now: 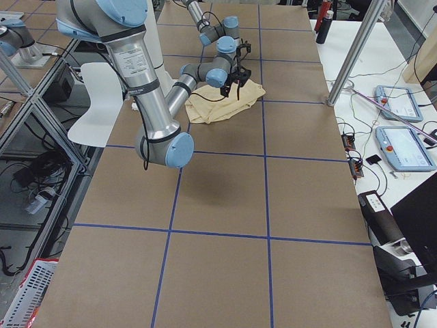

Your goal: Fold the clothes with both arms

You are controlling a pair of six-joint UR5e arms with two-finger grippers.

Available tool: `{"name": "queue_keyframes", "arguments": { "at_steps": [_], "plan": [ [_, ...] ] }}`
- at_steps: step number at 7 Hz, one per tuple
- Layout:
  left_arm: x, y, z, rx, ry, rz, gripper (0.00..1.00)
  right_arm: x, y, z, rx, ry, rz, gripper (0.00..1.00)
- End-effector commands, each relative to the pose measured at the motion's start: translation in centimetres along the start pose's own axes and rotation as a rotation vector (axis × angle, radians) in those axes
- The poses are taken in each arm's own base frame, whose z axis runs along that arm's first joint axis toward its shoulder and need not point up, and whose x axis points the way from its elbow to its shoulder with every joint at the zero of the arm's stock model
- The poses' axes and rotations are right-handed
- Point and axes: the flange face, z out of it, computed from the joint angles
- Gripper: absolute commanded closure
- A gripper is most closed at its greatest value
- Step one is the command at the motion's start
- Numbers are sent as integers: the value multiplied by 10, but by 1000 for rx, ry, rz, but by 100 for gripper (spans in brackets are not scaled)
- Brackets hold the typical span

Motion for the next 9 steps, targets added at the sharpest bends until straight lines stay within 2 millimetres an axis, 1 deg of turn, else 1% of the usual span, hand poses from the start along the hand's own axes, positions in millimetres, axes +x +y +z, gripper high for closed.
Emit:
{"name": "queue_keyframes", "arguments": {
  "at_steps": [1, 2, 3, 4, 5, 6, 7, 8, 9],
  "plan": [
    [-1, -8, -5, 10, 2, -5, 100, 5, -2, 2, 2, 8, 3, 0],
    [-1, -14, -9, 20, 4, -9, 100, 5, -2, 2, 2, 8, 3, 0],
    [-7, -23, -11, 37, -5, -18, 100, 4, -4, 0, 5, 5, 5, 0],
    [-12, -36, -15, 55, -12, -28, 100, 3, -10, -3, 13, 1, 0, 0],
    [-10, -51, -19, 84, -12, -32, 100, 4, -11, -4, 16, 1, -4, 0],
    [11, -65, -11, 131, -11, -29, 100, 4, -12, -4, 19, 0, -5, 0],
    [28, -80, 2, 158, -18, -29, 100, 3, -14, -6, 21, -2, -4, 0],
    [42, -92, 12, 183, -25, -26, 100, 3, -14, -6, 21, -2, -4, 0],
    [53, -107, 10, 236, -18, -25, 100, 4, -14, -5, 23, -1, -4, 0]
  ]
}}
